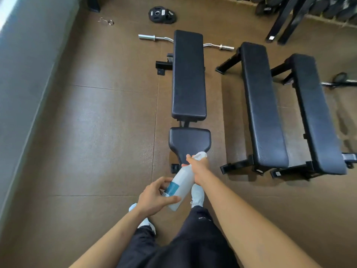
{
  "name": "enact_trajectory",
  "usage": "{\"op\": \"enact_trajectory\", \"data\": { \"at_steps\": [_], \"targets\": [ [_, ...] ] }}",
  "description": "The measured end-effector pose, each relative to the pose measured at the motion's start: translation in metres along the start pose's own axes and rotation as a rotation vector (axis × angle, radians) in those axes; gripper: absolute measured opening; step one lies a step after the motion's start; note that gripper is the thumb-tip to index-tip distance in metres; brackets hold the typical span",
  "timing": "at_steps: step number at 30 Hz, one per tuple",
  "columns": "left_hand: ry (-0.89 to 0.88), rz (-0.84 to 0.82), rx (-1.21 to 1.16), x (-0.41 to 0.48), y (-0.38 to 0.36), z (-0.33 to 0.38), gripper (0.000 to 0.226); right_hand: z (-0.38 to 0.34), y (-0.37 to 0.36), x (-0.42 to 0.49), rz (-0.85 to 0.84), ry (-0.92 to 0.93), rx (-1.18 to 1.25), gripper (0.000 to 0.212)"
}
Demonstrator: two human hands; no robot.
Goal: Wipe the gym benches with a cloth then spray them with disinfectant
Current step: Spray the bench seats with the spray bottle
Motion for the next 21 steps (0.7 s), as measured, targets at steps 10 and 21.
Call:
{"op": "enact_trajectory", "data": {
  "at_steps": [10,21],
  "targets": [
    [-0.082,-0.175,0.073,0.001,0.034,-0.004,0.076,0.020,0.002,-0.033,0.149,-0.072,0.057,0.029],
    [-0.103,-0.351,0.255,0.085,0.092,0.001,0.079,0.018,-0.047,-0.013,0.267,-0.239,0.286,0.020]
  ]
}}
Point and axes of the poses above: each hand's wrist, its own x-axis towards the middle knuckle, its own y-axis out of the back of the hand, z = x × y, the point moved 7 cm from there along x, towards the middle knuckle, and after that the axes turned 8 degrees about z, right-handed, at the moved point
